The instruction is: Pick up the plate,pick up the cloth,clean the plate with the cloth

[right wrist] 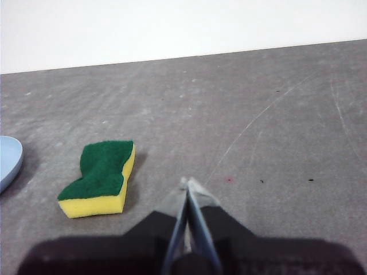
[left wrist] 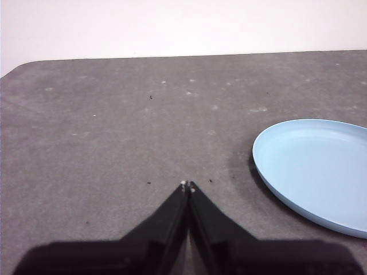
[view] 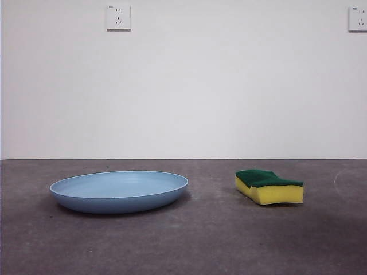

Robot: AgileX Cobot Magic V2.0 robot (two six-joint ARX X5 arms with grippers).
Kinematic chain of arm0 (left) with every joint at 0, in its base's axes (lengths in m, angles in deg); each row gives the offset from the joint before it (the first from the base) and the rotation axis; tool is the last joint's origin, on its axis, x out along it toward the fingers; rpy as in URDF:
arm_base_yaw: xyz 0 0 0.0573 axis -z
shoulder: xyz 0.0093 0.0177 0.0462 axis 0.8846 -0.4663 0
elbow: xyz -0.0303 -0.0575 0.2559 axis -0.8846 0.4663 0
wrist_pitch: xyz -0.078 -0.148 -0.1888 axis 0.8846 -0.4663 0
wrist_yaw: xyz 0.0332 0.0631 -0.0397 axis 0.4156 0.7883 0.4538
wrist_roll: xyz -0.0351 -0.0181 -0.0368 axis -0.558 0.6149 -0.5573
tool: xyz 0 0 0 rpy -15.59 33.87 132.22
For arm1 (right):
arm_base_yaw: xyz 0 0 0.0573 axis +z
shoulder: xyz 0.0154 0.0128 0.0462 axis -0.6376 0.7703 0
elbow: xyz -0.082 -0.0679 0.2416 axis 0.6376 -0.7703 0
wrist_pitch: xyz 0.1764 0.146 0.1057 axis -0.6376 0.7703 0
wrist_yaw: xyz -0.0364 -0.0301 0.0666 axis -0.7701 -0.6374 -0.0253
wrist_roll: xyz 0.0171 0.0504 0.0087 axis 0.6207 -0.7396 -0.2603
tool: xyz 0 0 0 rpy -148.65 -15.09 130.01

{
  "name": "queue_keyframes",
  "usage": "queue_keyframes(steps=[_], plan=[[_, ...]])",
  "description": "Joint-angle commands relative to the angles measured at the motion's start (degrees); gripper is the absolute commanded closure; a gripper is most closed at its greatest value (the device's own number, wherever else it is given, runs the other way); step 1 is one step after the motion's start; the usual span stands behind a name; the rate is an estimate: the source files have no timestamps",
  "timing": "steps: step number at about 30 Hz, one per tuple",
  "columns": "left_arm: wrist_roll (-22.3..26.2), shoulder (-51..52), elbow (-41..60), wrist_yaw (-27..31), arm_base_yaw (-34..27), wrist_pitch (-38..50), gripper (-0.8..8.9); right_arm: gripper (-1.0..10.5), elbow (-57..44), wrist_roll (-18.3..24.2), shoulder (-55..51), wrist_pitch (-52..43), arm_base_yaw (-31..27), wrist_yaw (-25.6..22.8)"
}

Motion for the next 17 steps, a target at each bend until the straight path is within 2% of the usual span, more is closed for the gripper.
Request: queue_keyframes(steps=[1, 11, 17], plan=[[0.22, 0.13, 0.76, 0.07, -0.15, 0.04, 8.16, 9.5, -0.57, -0.61, -0.17, 0.74, 0.09, 0.15], [-0.57, 0.13, 0.76, -0.09, -0.15, 0.09, 8.16, 9.5, -0.57, -0.70, -0.17, 0.72, 0.07, 0.11], [-4.70, 0.13, 0.74, -0.15, -0.15, 0.17, 8.19, 9.6, -0.55, -4.70, -0.17, 0.70, 0.07, 0.31]])
